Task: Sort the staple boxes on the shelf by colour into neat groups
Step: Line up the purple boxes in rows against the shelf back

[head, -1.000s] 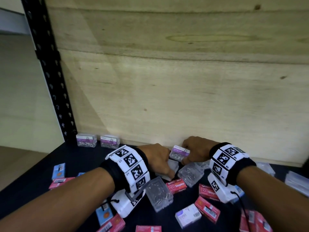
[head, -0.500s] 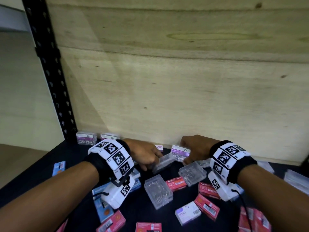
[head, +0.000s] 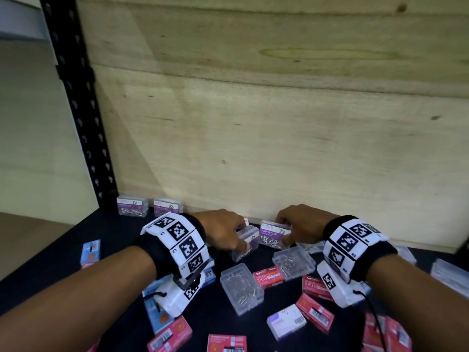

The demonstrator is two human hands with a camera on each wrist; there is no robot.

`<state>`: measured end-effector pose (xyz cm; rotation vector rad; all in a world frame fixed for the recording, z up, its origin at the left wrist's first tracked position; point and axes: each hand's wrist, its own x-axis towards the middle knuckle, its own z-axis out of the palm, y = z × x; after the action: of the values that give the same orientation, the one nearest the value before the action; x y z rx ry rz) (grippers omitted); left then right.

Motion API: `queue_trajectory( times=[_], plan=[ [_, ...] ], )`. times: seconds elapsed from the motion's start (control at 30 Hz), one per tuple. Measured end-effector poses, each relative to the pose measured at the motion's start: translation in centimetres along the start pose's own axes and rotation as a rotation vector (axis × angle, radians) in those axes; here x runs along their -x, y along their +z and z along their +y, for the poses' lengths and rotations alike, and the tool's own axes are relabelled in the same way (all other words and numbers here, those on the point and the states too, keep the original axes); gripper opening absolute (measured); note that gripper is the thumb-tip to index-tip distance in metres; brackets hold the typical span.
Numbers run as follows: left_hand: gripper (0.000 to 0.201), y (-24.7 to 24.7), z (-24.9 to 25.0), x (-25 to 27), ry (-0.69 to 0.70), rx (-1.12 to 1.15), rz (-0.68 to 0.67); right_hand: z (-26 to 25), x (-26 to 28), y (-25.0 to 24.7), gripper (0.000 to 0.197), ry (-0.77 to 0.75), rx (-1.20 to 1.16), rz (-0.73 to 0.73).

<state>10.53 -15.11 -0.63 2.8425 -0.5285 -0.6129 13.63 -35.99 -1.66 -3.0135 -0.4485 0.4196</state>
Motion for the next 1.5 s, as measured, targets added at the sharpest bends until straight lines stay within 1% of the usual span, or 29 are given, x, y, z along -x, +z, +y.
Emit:
queue_trajectory(
  times=[0.13,0.27,0.47,0.57,0.8,0.93,1.07,1.2,1.27,1.5],
  plan=[
    [0.053,0.1,0.3,-0.2,-0.013,-0.035,0.026,-0.1,0.4,-0.1,0.038,-0.005,0.018,0.006],
    [0.045,-0.2,0.2,-0.2,0.005,-0.048,0.042,-0.3,0.9,-0.3,0.039,-0.006,0.01,0.01],
    [0.046,-1.4,-0.8,0.3,0.026,-0.092,0.082,-1.0,1.3,-1.3,0.036,-0.021,0.006,0.021],
    [0.044,-2.2,-2.0,0.7,0.019,-0.076,0.1,-1.8,1.3,-1.9,0.037,-0.04,0.015,0.047],
    [0.04,-4.3,-6.8,3.5,-0.072,-0.063,0.15,-5.7,-0.1,-2.6,0.036,-0.119,-0.013,0.109],
    [0.039,-5.3,-10.7,5.4,-0.145,-0.067,0.196,-8.9,-1.6,-2.8,0.034,-0.181,-0.046,0.154],
    [0.041,-6.0,-14.7,6.7,-0.225,-0.077,0.225,-11.7,-3.3,-2.6,0.037,-0.227,-0.057,0.181],
    [0.042,-6.0,-18.4,7.5,-0.292,-0.087,0.221,-14.4,-5.2,-2.2,0.04,-0.259,-0.061,0.163],
    [0.043,-5.9,-19.8,7.6,-0.31,-0.1,0.214,-15.6,-6.0,-1.9,0.039,-0.266,-0.062,0.143],
    [0.046,-5.7,-22.7,6.9,-0.32,-0.067,0.177,-19.0,-8.1,-1.4,0.039,-0.318,0.021,0.074]
  ],
)
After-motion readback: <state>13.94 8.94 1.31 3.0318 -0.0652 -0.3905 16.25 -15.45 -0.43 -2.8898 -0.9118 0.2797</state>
